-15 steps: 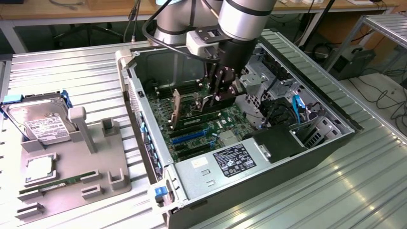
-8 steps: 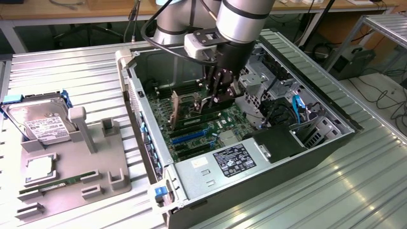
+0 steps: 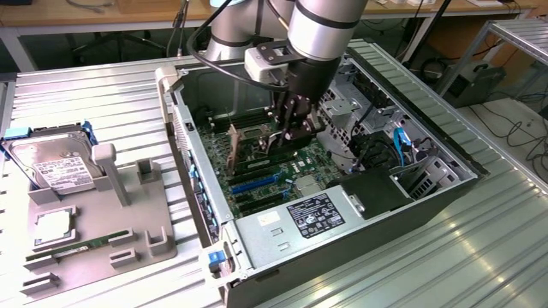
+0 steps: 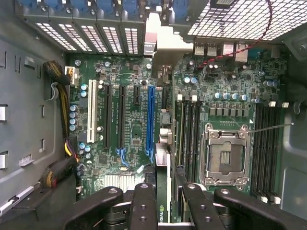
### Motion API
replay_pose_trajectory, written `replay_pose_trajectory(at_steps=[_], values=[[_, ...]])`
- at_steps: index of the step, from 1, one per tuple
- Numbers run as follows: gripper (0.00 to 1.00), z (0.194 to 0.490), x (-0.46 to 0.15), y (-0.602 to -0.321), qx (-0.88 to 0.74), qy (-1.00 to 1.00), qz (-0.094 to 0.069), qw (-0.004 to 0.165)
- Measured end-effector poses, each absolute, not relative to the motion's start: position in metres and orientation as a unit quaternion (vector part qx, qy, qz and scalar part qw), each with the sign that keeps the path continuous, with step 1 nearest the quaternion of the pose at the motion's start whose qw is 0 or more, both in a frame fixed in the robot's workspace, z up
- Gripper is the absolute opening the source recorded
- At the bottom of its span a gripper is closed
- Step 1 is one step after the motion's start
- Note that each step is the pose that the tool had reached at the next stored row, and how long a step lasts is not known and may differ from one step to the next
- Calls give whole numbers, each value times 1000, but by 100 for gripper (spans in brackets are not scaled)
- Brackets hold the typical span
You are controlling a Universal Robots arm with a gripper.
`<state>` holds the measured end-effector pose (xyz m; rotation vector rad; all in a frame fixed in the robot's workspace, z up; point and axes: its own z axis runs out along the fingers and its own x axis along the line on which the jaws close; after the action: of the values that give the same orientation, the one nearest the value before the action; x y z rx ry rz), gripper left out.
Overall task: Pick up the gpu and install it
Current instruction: 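Insert the gpu into the slot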
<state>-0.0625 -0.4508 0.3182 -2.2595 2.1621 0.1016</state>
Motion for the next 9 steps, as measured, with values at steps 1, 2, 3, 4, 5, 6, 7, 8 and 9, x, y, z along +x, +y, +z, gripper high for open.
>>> replay_pose_trajectory(at_steps=[1, 2, 3, 4, 5, 6, 7, 8, 9], values=[[26, 318, -63, -451, -722, 691, 32, 6], [26, 318, -63, -451, -722, 691, 32, 6], [26, 317, -64, -451, -722, 691, 32, 6], [26, 317, -64, -451, -722, 691, 32, 6], [26, 316, -64, -451, -722, 691, 32, 6], [26, 316, -65, -451, -722, 691, 32, 6], [26, 316, -65, -451, -722, 691, 32, 6], [26, 315, -66, -451, -722, 691, 32, 6], [26, 315, -66, -451, -722, 691, 32, 6]])
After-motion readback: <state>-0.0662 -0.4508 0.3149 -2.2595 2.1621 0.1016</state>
